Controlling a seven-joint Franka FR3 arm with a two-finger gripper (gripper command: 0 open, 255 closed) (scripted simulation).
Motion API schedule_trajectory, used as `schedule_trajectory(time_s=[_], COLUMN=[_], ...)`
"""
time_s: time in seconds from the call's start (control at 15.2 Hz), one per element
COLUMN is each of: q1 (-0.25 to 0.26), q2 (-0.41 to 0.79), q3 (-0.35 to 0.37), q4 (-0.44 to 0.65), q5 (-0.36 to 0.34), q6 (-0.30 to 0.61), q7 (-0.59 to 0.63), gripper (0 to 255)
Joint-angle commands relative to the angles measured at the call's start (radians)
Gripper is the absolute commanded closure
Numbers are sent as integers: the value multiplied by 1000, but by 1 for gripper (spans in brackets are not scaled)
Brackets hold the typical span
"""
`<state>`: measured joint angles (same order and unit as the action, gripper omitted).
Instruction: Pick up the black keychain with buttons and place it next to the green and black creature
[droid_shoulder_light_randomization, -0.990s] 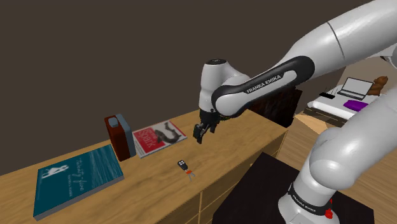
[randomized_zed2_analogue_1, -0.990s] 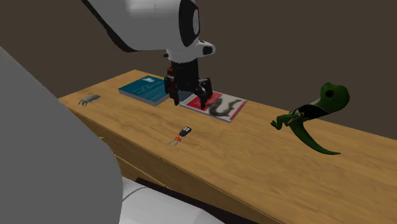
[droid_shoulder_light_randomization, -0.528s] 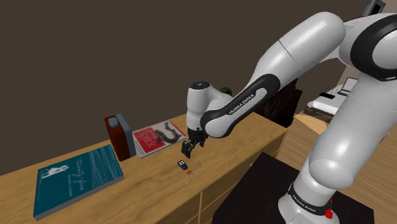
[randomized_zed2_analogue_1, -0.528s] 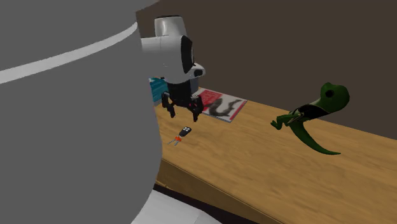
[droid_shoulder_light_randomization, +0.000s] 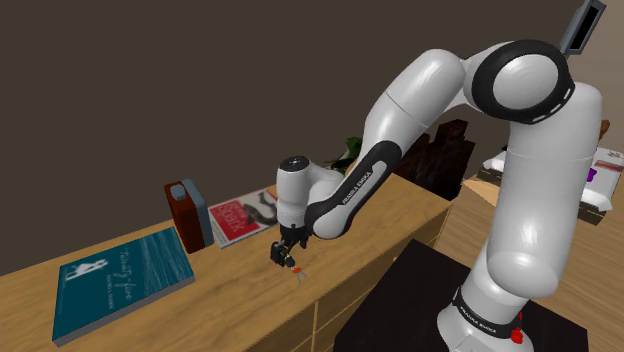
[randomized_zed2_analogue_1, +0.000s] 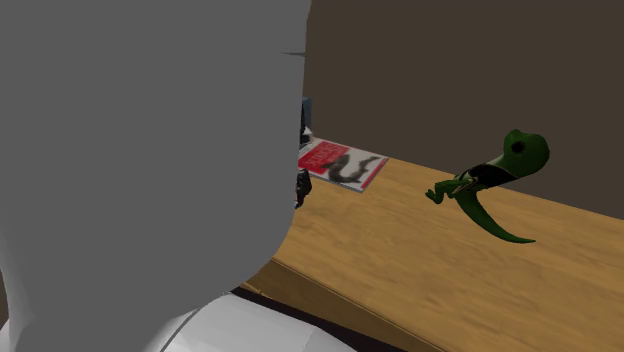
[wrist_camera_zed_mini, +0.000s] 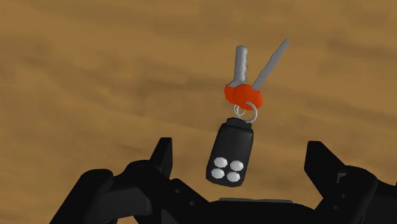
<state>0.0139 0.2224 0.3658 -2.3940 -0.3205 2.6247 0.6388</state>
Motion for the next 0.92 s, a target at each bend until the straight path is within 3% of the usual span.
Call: schedule_trajectory(time_s=[0.0, 0.26, 0.73, 0.79, 0.86], q1=[9, 25, 25, 25, 25], q2=[32, 82, 81, 81, 81], q3=[-13, -40, -40, -40, -40], q4=[8, 16, 16, 16, 16], q5=[-30, -77, -76, -76, -76], q6=[20, 57, 57, 57, 57], q7=[23, 57, 57, 57, 57], gripper=[0, 0, 0, 255, 255])
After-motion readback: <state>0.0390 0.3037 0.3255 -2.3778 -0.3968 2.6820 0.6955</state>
